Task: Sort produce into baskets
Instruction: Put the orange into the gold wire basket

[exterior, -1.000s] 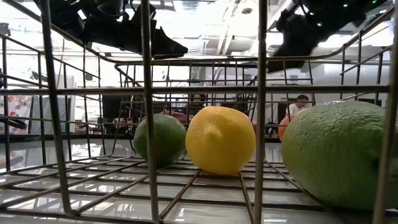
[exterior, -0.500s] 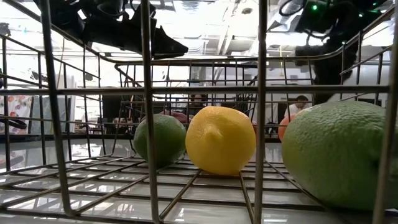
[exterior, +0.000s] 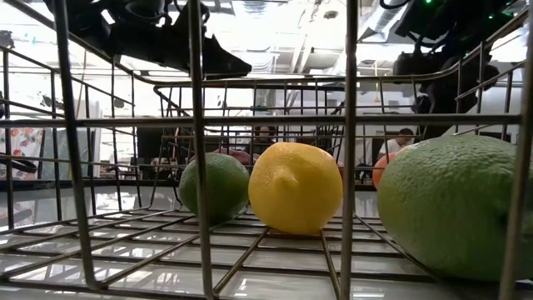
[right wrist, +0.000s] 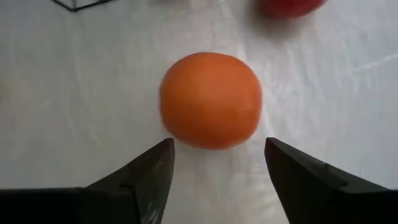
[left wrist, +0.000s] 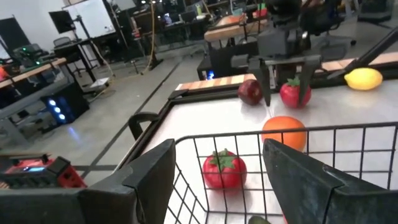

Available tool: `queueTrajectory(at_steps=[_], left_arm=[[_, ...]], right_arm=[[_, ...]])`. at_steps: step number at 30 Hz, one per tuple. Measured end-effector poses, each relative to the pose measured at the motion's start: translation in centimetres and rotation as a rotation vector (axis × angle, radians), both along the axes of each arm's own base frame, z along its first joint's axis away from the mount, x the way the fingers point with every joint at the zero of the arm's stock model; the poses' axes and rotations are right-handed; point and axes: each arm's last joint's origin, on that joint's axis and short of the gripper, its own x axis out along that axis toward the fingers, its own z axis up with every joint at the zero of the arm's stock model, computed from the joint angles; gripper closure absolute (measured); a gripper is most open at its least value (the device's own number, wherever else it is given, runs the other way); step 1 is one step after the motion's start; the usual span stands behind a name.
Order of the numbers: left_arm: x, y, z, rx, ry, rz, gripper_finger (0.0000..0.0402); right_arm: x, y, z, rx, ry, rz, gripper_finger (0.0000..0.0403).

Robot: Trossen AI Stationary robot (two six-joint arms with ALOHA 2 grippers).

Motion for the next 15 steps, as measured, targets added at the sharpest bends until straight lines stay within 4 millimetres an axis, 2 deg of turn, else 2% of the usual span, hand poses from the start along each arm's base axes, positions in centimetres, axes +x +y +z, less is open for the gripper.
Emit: queueTrajectory(at_steps=[5, 10, 15], left_arm=[[0.0, 0.0, -0.3, -0.004, 0.027, 0.003, 0.0171], [-0.1, 0.0, -0.4, -0.006, 0.043, 0.007, 0.0171], [-0.1, 0.0, -0.4, 0.006, 0.048, 0.014, 0.0171]], right_arm=[[0.4, 0.1, 0.2, -0.008, -0.021, 0.095, 0.0073], [1.8, 0.6, 0.9, -0.129, -0.023, 0.295, 0.0023], [3.9, 1.0, 0.1, -0.216, 0.006, 0.461, 0.0004]])
